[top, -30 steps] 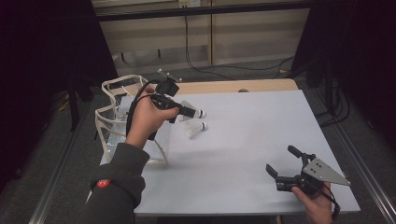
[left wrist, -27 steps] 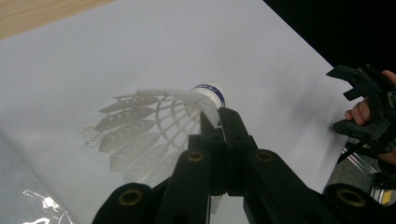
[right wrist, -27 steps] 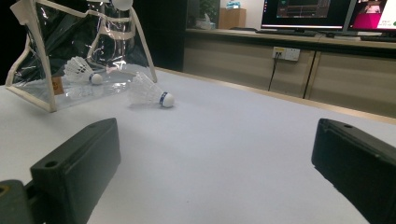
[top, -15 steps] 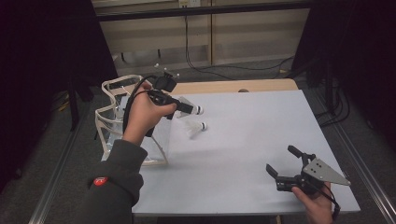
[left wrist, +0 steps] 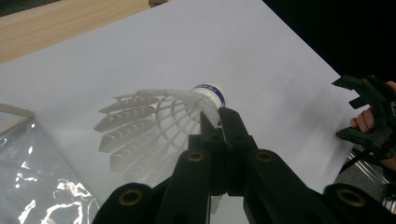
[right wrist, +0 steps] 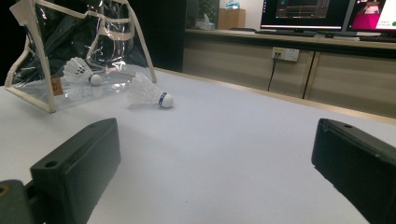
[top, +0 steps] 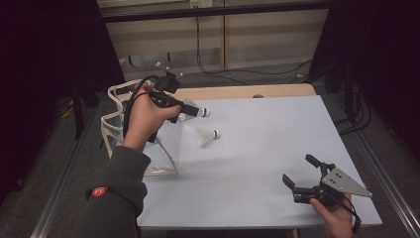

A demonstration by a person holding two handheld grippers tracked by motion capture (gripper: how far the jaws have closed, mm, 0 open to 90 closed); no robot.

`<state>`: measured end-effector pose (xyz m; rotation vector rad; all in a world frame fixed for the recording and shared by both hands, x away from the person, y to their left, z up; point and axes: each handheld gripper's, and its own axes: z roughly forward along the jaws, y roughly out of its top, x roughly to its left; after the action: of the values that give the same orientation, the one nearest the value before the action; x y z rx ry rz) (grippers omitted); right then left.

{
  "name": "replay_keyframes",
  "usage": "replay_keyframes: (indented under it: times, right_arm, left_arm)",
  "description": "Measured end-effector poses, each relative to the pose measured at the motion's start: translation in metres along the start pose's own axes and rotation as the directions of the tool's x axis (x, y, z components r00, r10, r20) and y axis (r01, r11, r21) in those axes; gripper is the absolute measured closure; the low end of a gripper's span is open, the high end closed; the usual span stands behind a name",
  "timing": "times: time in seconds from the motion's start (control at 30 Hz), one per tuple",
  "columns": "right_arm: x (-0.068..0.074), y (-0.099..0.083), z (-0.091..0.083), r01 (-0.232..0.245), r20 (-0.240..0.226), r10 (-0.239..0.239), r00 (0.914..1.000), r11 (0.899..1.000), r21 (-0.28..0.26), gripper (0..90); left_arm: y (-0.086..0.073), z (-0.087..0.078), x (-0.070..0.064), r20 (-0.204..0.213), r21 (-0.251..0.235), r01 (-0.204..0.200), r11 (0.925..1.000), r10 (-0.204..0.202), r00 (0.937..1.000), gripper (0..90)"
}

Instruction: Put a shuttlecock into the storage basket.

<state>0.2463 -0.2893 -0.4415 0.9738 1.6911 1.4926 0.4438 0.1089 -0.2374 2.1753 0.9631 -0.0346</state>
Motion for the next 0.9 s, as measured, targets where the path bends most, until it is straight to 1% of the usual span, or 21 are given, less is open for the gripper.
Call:
replay_keyframes:
  times: [0.03,0.07,0.13,0.33,0.37,0.4,0.5,0.57,0.73,0.8,0.9]
  right_arm:
    - [0.0,0.0,0.0,0.001,0.0,-0.001,1.0,1.0,0.002,1.4]
    - [0.0,0.0,0.0,0.001,0.0,-0.001,1.0,1.0,0.002,1.5]
    - [0.0,0.0,0.0,0.0,0.0,0.0,1.0,1.0,0.002,1.4]
    - [0.0,0.0,0.0,0.001,-0.002,-0.001,1.0,1.0,0.003,1.5]
    - [0.0,0.0,0.0,0.001,-0.001,-0.001,1.0,1.0,0.004,1.4]
    - [0.0,0.0,0.0,-0.002,-0.002,0.002,1.0,1.0,0.002,1.5]
    - [0.0,0.0,0.0,-0.002,-0.001,0.002,1.0,1.0,0.001,1.5]
    - [0.0,0.0,0.0,-0.002,-0.002,0.002,1.0,1.0,0.002,1.5]
    - [0.001,0.0,0.0,-0.003,-0.005,0.003,1.0,1.0,0.006,1.4]
    - [0.0,-0.001,0.001,-0.002,-0.004,0.002,1.0,1.0,0.005,1.4]
    - [0.001,-0.001,0.0,-0.003,-0.005,0.003,1.0,1.0,0.006,1.5]
  left_arm:
    - [0.0,-0.002,0.001,-0.002,0.003,-0.008,1.0,0.008,1.0,90.0]
    - [0.0,-0.002,0.0,-0.001,-0.003,-0.001,1.0,0.001,1.0,90.0]
    - [0.001,-0.005,0.001,-0.01,-0.003,-0.004,1.0,0.004,0.9999,90.0]
    - [0.001,-0.011,0.004,-0.02,-0.019,0.005,0.9998,-0.006,0.9998,90.0]
    - [0.001,-0.012,0.004,-0.023,-0.025,0.013,0.9996,-0.014,0.9996,90.0]
    - [0.001,-0.013,0.005,-0.029,-0.019,0.006,0.9998,-0.006,0.9996,90.0]
    - [0.001,-0.016,0.005,-0.035,-0.026,0.012,0.9996,-0.013,0.9993,90.0]
    - [0.001,-0.019,0.006,-0.031,-0.027,0.009,0.9996,-0.01,0.9995,90.0]
    - [0.002,-0.022,0.005,-0.039,-0.031,0.013,0.9994,-0.015,0.9991,90.0]
    - [0.003,-0.024,0.006,-0.043,-0.026,0.005,0.9997,-0.006,0.9991,90.0]
    - [0.003,-0.028,0.007,-0.045,-0.028,0.006,0.9996,-0.007,0.999,90.0]
